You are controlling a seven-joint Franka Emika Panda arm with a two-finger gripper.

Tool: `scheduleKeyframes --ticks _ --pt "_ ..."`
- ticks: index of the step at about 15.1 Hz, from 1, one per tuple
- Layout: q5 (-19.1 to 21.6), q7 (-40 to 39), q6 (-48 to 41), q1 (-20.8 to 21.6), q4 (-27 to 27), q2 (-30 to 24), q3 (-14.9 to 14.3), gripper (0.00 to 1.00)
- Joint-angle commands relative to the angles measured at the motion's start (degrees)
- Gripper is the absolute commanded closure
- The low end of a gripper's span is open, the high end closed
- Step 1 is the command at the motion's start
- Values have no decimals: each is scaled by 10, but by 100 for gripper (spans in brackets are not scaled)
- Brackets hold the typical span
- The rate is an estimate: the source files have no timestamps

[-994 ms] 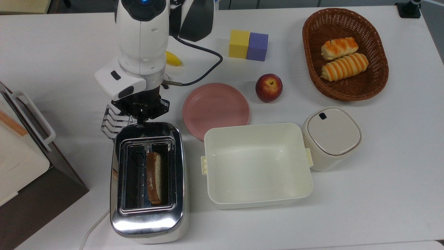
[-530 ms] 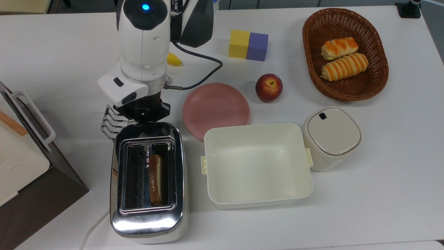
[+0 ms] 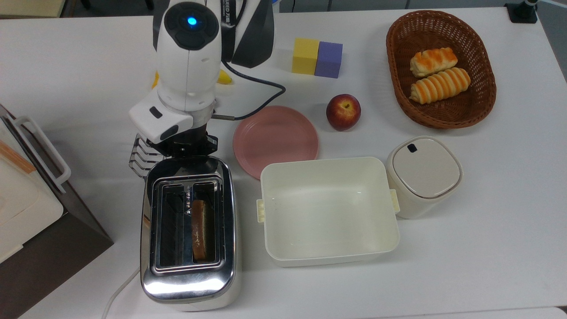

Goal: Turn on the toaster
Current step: 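Press the lever down with the gripper, lowering the bread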

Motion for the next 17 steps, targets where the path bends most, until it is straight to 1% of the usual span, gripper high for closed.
scheduleKeyframes --ticks 1,4,7,17 --pt "-14 -8 24 -3 -13 10 -3 100" --pt "-15 -8 25 -3 -13 19 -3 100" --pt "-25 -8 30 -3 -21 21 -3 100" --pt "-25 -7 31 -3 -26 19 -3 100"
